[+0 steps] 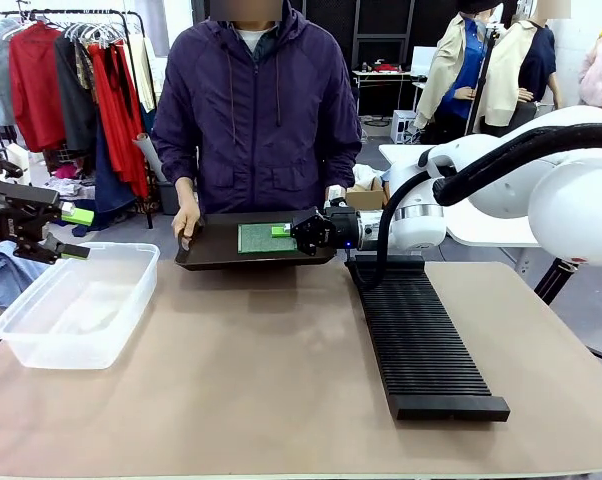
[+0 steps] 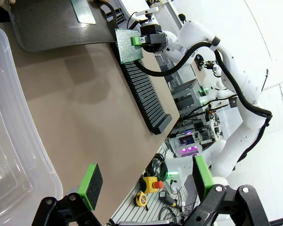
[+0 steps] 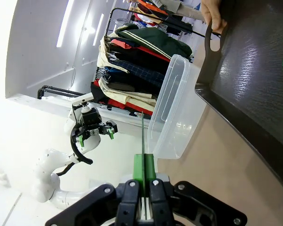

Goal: Sort PCBs into racks and boxes based on the side picked up.
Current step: If the short side of the Blank PCB is picked up, insert it into the PCB Rack ; if the long side is picked up, place it in the Organizing box.

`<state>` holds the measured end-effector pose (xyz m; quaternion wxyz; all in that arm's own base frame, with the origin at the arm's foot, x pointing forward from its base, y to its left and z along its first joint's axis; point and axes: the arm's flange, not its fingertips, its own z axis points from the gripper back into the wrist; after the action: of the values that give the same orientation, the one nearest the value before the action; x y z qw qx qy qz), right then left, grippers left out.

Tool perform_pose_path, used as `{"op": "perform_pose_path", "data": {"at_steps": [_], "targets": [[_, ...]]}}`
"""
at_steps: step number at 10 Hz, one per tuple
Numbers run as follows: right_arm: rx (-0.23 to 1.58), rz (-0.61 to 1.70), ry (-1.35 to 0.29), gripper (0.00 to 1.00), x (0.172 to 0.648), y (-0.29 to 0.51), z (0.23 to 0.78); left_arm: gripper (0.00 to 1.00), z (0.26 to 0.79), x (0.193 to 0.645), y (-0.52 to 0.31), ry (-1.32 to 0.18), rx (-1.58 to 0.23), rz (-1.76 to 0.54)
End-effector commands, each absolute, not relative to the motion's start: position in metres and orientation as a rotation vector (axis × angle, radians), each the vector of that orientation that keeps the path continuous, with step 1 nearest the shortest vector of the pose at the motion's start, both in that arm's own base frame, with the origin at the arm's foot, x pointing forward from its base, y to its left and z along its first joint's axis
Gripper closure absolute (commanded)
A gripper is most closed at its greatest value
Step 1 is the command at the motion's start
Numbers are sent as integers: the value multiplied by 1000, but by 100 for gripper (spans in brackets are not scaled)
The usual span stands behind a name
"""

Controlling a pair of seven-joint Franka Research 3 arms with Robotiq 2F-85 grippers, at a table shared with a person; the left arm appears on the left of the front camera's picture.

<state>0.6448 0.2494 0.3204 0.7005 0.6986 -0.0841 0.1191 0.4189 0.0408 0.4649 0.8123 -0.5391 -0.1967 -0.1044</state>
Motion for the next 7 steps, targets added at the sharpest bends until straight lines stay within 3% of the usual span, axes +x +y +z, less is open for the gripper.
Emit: {"op": "perform_pose_path", "data": {"at_steps": [1,7], "targets": [[1557,271,-191,100,644,251,321,0,467,418,42,-419,-1161,-224],[1557,271,-191,100,644,251,321,0,467,418,42,-419,-1161,-224]]}}
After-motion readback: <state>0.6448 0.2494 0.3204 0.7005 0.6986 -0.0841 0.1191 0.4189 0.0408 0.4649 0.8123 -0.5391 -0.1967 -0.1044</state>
